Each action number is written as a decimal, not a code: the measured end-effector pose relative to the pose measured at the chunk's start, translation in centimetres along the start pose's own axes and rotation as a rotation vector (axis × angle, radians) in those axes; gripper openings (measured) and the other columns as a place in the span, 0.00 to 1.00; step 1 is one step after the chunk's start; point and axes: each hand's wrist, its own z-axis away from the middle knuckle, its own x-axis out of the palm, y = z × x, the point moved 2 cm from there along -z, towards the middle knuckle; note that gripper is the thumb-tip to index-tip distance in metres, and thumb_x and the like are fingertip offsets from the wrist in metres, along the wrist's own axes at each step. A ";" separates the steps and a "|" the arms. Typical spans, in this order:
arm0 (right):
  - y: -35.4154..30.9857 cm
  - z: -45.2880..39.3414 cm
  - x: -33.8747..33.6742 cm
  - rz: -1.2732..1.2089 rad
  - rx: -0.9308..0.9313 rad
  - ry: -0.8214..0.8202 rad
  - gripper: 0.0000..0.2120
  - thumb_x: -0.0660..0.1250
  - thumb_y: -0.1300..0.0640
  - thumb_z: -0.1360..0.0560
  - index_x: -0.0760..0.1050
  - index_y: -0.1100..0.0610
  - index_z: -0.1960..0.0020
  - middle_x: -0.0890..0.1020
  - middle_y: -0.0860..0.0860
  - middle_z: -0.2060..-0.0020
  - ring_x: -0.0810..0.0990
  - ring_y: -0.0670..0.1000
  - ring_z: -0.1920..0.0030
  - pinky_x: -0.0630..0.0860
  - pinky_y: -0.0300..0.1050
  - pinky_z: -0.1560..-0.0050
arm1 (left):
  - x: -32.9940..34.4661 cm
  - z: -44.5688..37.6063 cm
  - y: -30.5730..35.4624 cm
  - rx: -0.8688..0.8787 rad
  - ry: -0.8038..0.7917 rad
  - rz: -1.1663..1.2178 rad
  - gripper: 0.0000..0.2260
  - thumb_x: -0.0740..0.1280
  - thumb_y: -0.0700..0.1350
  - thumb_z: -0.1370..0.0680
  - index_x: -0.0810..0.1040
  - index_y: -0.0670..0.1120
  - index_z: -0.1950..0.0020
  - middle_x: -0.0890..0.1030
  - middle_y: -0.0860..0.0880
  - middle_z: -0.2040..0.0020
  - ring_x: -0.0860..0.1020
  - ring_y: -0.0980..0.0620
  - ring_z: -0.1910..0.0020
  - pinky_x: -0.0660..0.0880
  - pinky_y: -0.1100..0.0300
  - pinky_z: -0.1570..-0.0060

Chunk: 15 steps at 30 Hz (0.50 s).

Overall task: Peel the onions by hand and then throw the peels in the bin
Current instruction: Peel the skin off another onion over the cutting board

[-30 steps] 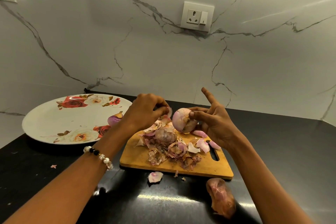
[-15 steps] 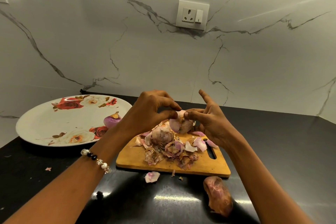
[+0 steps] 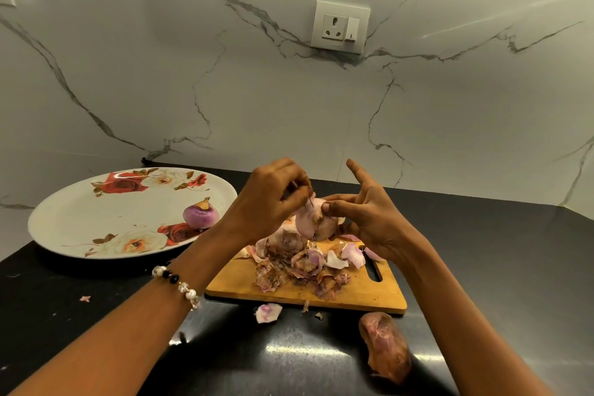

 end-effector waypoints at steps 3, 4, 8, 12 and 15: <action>-0.1 0.1 0.0 0.001 -0.022 -0.016 0.53 0.71 0.65 0.35 0.44 0.48 0.21 0.86 0.56 0.59 0.85 0.56 0.56 0.83 0.55 0.57 | -0.7 -0.1 -0.4 -0.154 0.101 0.051 0.04 0.69 0.41 0.24 0.80 0.41 0.54 0.79 0.49 0.59 0.76 0.59 0.63 0.72 0.75 0.62; -0.2 0.1 0.0 0.002 -0.030 -0.020 0.53 0.71 0.65 0.36 0.44 0.48 0.21 0.86 0.56 0.59 0.85 0.56 0.55 0.83 0.55 0.56 | -1.0 -0.1 -0.6 -0.207 0.123 0.058 0.04 0.70 0.42 0.24 0.80 0.41 0.54 0.79 0.50 0.59 0.77 0.58 0.63 0.73 0.74 0.63; -0.3 0.1 0.0 -0.008 -0.049 -0.041 0.53 0.71 0.64 0.37 0.45 0.48 0.21 0.86 0.56 0.58 0.85 0.56 0.53 0.82 0.55 0.53 | -1.4 0.1 -1.6 -0.350 0.182 0.032 0.05 0.71 0.43 0.25 0.81 0.42 0.54 0.81 0.49 0.60 0.79 0.54 0.62 0.73 0.71 0.63; -0.4 0.2 -0.1 -0.037 -0.067 -0.054 0.52 0.70 0.66 0.37 0.46 0.48 0.21 0.86 0.56 0.58 0.85 0.56 0.53 0.83 0.54 0.54 | -1.5 0.4 -2.2 -0.422 0.211 -0.059 0.05 0.71 0.43 0.25 0.81 0.41 0.53 0.81 0.48 0.58 0.76 0.55 0.60 0.70 0.73 0.63; -0.5 0.1 -0.2 -0.040 -0.077 -0.040 0.53 0.70 0.65 0.37 0.46 0.48 0.21 0.86 0.55 0.59 0.85 0.55 0.54 0.82 0.55 0.54 | -1.4 0.4 -2.3 -0.463 0.119 -0.035 0.06 0.72 0.41 0.26 0.82 0.42 0.50 0.82 0.46 0.53 0.77 0.55 0.57 0.73 0.67 0.57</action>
